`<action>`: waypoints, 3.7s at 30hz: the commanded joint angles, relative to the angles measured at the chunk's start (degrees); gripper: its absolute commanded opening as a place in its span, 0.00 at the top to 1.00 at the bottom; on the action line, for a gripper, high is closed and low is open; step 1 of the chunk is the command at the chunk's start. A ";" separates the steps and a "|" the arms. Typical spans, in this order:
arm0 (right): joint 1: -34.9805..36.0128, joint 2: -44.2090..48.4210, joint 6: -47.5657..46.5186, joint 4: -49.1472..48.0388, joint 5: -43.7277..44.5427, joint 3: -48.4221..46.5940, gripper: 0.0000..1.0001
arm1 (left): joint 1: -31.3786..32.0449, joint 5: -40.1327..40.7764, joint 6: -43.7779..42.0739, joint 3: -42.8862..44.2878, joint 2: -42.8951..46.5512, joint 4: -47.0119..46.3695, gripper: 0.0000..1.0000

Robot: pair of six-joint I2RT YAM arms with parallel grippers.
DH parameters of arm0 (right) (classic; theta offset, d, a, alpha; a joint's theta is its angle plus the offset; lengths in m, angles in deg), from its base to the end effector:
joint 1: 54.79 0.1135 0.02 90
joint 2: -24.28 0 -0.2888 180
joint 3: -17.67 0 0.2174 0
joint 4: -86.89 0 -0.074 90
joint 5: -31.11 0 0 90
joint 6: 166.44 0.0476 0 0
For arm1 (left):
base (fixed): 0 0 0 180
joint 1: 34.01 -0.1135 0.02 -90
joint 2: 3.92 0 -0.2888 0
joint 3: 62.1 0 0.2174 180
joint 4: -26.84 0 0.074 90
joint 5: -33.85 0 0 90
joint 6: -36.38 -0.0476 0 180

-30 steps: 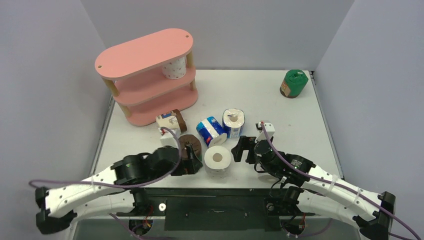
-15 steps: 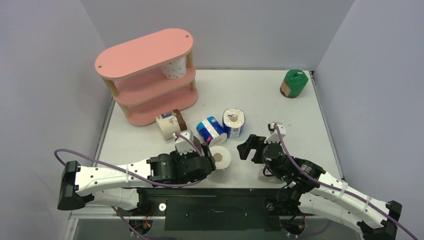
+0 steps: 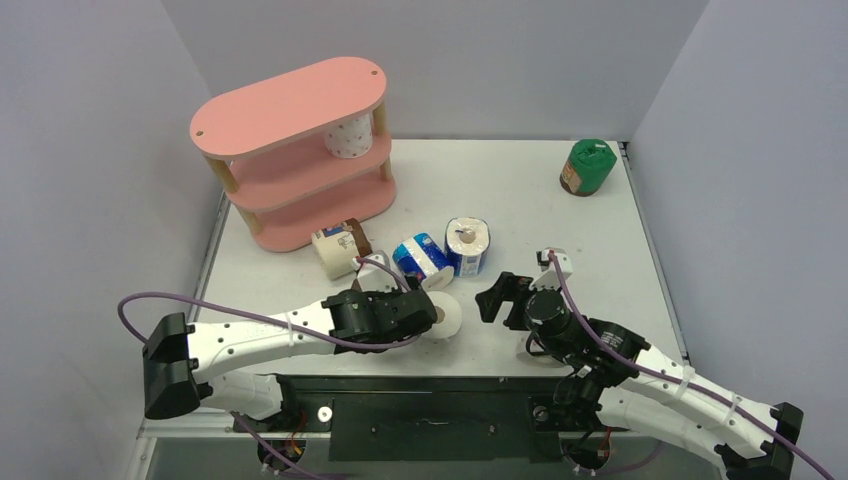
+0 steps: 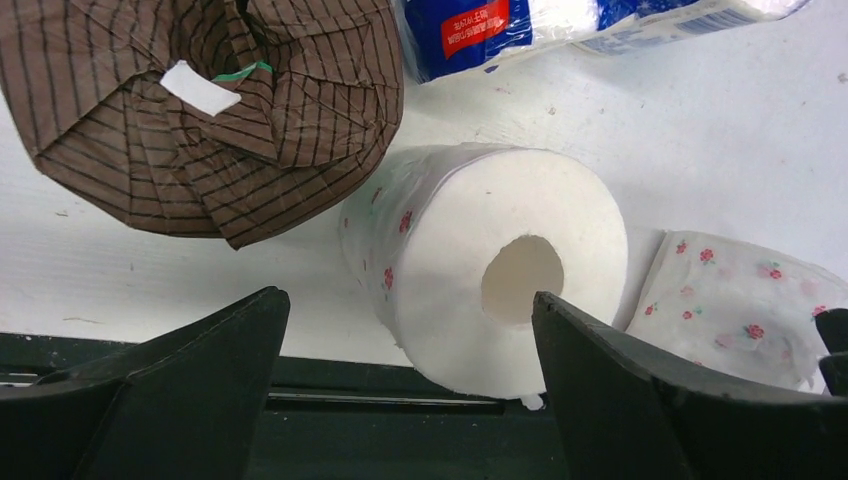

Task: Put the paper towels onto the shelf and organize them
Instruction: Pick up the paper towel from the center of the board, then place the paper towel on the shelf.

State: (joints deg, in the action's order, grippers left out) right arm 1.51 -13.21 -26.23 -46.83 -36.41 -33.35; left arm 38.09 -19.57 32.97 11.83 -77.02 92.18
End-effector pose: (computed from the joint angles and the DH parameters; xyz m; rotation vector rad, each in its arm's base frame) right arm 0.0714 0.0743 0.2763 0.1192 2.1691 0.6878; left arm 0.0890 -0.1832 0.2917 -0.4829 2.3690 -0.3886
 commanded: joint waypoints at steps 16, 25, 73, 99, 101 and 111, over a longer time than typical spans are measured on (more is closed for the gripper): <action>-0.16 2.15 1.27 -1.43 0.54 2.27 0.11 | -4.24 -5.29 -1.06 0.32 -4.90 -8.47 0.30; -0.14 2.06 1.17 -2.06 0.53 3.02 0.11 | -4.51 -6.15 -1.02 -0.85 -5.51 -8.59 0.42; -0.62 -8.24 -6.63 -2.40 2.42 -10.51 0.11 | -56.07 -18.13 -26.38 21.93 9.59 -1.76 0.89; -7.01 -16.30 -11.45 -6.70 -5.08 -12.80 0.11 | -69.37 -25.77 -28.64 30.78 0.34 -6.08 0.95; -7.41 -16.31 -11.47 -6.77 -5.48 -12.81 0.11 | -69.37 -25.43 -29.16 31.63 1.05 -5.83 0.95; -8.90 -16.42 -11.59 -7.16 -6.39 -12.81 0.11 | -70.74 -23.55 -31.59 34.88 0.51 -4.22 0.95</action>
State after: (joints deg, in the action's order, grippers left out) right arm -6.62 -29.52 -37.00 -51.75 -42.21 -44.10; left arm -31.31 -43.97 2.24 43.96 -77.67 92.88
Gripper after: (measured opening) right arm 0.888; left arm 0.315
